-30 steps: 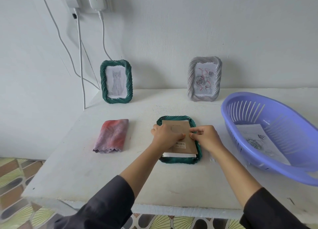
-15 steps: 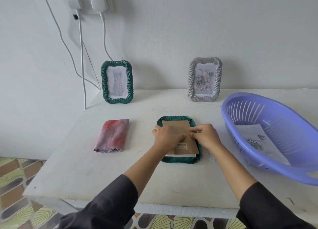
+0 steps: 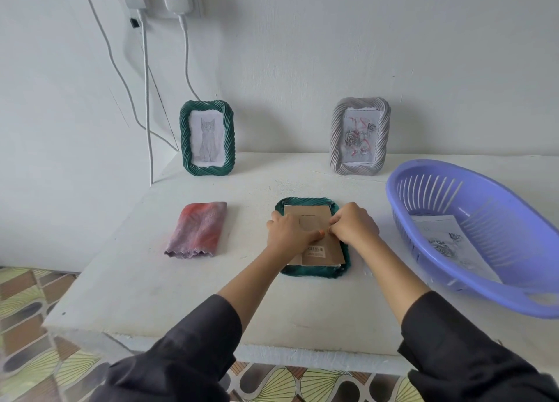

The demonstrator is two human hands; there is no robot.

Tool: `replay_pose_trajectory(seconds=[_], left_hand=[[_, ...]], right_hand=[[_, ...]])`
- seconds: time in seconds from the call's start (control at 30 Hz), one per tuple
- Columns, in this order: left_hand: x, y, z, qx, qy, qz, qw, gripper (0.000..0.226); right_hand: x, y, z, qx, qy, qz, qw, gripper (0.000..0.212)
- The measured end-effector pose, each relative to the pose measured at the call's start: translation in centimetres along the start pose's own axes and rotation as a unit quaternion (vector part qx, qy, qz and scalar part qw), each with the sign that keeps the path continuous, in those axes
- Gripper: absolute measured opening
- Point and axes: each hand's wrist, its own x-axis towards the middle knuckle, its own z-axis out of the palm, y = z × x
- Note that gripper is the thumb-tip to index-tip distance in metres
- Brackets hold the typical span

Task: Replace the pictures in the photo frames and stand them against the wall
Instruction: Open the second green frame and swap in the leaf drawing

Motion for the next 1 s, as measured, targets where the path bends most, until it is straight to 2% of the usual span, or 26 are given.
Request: replay_pose_trajectory(seconds=[0.23, 0.57, 1.0], left_hand=[[0.15, -0.09, -0.1, 0.017, 0.007, 0.016, 1.0, 0.054], [0.66, -0.58, 0.3, 0.004, 0.029, 0.008, 1.0, 0.071], [0.98, -0.61, 0.71, -0.008, 0.061, -0.002, 0.998, 0.052]], right_hand=[[0.11, -0.07, -0.12, -0.031, -0.009, -0.015, 0.999, 0.027], [0.29, -0.09, -0.01, -0.078, -0.02, -0.048, 0.996, 0.029], [0.43, -0.28, 0.14, -0.104, -0.026, -0.055, 0.993, 0.03]])
